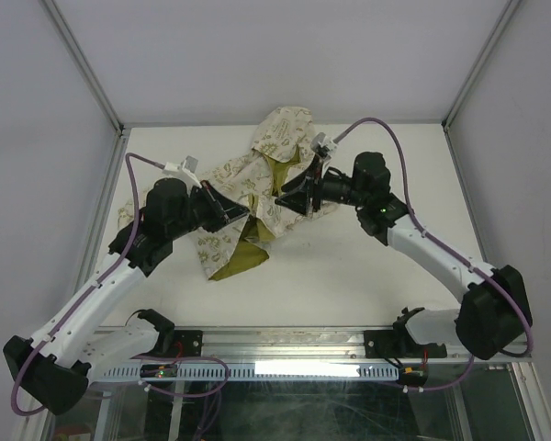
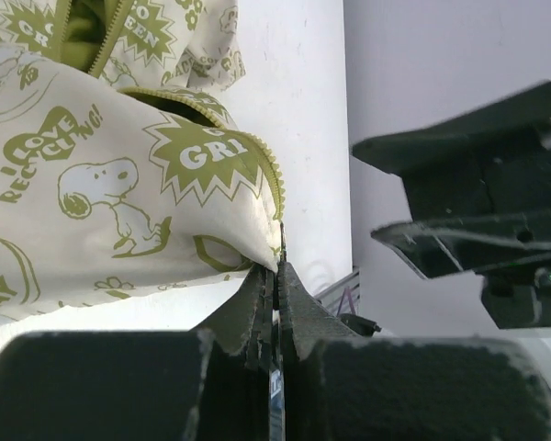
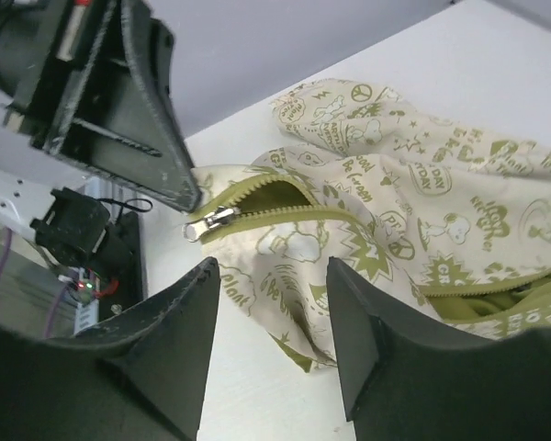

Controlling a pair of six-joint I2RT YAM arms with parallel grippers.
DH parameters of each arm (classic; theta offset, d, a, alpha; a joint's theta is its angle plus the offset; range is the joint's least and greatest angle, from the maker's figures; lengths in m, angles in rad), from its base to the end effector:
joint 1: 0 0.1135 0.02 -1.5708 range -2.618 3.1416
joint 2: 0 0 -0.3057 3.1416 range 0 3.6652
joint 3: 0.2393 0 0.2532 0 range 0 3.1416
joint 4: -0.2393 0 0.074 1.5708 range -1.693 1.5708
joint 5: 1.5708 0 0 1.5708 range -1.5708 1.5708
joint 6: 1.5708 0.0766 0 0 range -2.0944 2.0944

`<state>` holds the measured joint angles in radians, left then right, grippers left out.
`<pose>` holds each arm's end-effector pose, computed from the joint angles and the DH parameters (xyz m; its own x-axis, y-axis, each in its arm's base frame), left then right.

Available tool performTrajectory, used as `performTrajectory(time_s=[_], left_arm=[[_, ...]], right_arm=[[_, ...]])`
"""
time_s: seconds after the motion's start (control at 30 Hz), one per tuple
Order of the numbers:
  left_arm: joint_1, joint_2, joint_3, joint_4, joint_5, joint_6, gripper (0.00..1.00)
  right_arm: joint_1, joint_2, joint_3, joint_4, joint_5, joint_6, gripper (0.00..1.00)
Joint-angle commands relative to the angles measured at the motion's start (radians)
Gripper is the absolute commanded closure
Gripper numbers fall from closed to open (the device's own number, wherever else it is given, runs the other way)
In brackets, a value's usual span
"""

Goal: Zip up the jacket

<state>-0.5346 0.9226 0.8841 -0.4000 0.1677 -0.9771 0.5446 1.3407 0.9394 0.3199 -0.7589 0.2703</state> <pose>0.1819 -0.1225 0.3442 -0.7286 -0.5184 -0.4478 0.0510 0.6109 -0.7901 0.2544 0.2157 0.3598 -0.3240 0.0303 -0.9456 -0.9090 0.2669 0.3201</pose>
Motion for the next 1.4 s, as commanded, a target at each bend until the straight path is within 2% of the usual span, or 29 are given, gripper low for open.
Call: performTrajectory(time_s=[0.0, 0.13, 0.43, 0.77, 0.93, 1.17, 1.37], left_arm=[[0.009, 0.025, 0.085, -0.099, 0.072, 0.040, 1.00], [0.008, 0.035, 0.104, -0.112, 0.103, 0.044, 1.00], [0.009, 0.062, 0.128, -0.122, 0.137, 0.046, 1.00], [0.008, 0.060, 0.117, -0.121, 0.135, 0.029, 1.00], [0.009, 0.057, 0.112, -0.121, 0.140, 0.036, 1.00], [0.009, 0.041, 0.089, -0.129, 0.141, 0.062, 1.00], [0.008, 0.038, 0.098, -0.160, 0.123, 0.114, 1.00]], right_arm=[[0.070, -0.104, 0.071, -0.266, 0.066, -0.401, 0.48], [0.160, -0.115, 0.093, -0.355, 0.153, -0.528, 0.49], [0.269, -0.101, 0.063, -0.244, 0.269, -0.549, 0.49], [0.351, -0.045, 0.081, -0.254, 0.333, -0.581, 0.51], [0.354, -0.040, 0.079, -0.257, 0.379, -0.583, 0.58], [0.353, -0.046, 0.100, -0.288, 0.360, -0.585, 0.69], [0.345, -0.046, 0.114, -0.310, 0.332, -0.585, 0.72]])
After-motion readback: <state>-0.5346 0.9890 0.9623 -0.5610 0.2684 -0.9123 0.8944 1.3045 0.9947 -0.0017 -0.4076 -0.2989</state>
